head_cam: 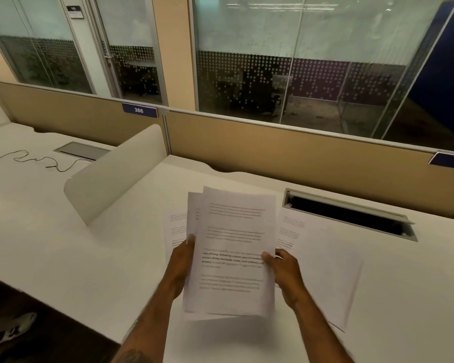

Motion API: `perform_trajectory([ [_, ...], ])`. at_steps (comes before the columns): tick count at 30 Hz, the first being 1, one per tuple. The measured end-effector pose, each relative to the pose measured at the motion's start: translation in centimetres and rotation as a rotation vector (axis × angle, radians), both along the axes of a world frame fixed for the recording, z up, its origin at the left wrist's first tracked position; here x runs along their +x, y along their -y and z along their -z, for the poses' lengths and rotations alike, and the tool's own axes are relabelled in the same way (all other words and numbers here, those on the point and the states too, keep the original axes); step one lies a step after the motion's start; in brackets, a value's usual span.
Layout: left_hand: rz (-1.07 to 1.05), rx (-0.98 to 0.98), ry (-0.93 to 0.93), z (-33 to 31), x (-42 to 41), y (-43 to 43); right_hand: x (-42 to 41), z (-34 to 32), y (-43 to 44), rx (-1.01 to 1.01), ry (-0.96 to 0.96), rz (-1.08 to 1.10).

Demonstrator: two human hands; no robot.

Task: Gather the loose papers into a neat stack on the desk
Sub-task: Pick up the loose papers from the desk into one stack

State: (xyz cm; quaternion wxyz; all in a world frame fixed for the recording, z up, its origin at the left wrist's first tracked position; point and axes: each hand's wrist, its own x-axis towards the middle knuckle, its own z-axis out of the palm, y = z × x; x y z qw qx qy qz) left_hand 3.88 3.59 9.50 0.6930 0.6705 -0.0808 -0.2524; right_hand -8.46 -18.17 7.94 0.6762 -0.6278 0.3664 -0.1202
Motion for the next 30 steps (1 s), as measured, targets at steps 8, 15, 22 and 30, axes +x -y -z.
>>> perform_trajectory([
  [8, -0.003, 0.069, 0.021, 1.6, 0.5, 0.2, 0.9, 0.5, -0.2, -0.047, 0.036, 0.035],
  [15, -0.037, 0.101, 0.042, 2.3, 1.4, -1.0, -7.1, 7.5, 6.5, -0.387, -0.892, 0.4],
  [22, -0.036, 0.09, 0.021, 2.8, 2.0, -0.7, -9.0, 10.3, 9.4, -0.099, -0.856, 0.579],
  [30, -0.039, 0.067, 0.002, 2.6, 2.5, 0.7, -7.0, 0.0, 8.8, -0.784, -0.122, 0.812],
])
